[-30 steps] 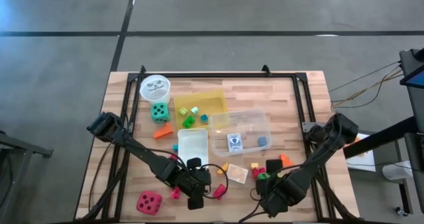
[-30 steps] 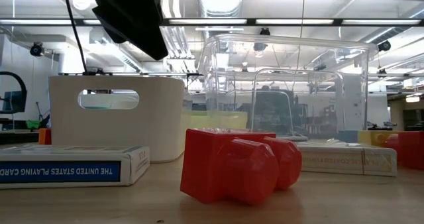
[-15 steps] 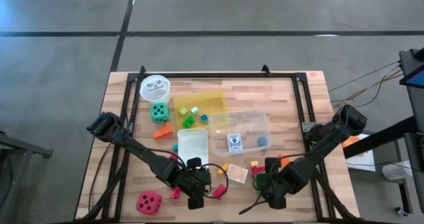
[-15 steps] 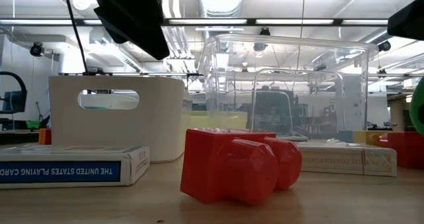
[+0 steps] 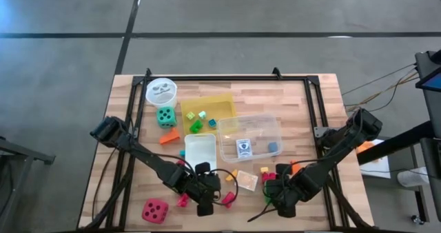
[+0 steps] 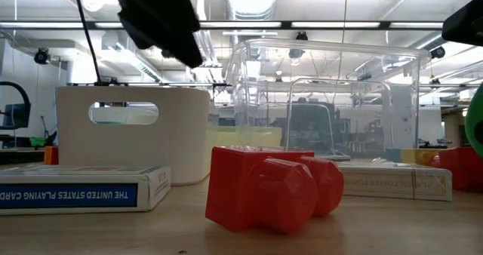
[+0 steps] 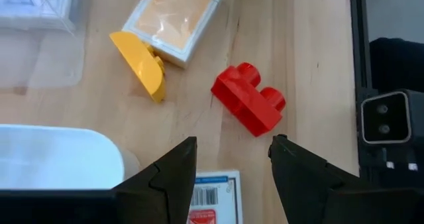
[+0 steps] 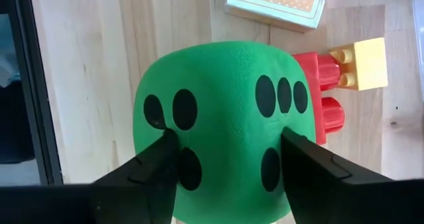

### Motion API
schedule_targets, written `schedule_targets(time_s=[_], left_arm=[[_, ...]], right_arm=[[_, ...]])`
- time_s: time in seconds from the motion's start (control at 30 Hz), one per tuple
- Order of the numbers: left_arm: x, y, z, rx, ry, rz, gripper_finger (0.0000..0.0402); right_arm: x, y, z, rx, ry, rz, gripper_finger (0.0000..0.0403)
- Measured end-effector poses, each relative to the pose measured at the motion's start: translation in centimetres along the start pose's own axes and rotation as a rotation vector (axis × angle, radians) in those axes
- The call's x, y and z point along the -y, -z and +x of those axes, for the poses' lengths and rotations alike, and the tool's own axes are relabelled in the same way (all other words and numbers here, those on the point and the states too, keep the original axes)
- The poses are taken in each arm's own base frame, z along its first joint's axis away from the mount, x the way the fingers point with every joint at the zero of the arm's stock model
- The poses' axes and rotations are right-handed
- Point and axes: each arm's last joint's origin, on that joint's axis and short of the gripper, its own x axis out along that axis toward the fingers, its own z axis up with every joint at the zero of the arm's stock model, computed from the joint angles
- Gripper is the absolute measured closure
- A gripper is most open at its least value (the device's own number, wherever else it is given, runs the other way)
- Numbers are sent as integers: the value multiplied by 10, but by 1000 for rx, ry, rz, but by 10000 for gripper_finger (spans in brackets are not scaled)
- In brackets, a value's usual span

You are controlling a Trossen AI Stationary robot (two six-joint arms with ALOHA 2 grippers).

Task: Pick & Place Toys
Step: Put the green dice into the white bin

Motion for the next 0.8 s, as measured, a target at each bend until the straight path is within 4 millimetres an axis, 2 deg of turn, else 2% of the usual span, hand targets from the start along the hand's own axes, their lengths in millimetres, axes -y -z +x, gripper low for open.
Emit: schedule_targets(time_s=[0.2,0.3,0.43,0.63,0.7,0.8], left_arm=[[-6,-8,2,9,27,29,213],[-6,-9,2,20,35,-1,196],[-6,-9,2,24,28,0,137],[-6,-9,2,25,24,8,15],[-6,-9,2,25,24,9,16],[-6,-9,2,25,25,8,48]], right_arm=[[0,0,0,2,0,2,202],[0,0,0,5,1,1,202],[-1,0,0,6,0,1,204],[-1,-1,0,14,4,-1,205],[-1,-1,0,18,5,1,205],[-1,-1,0,21,6,12,205]])
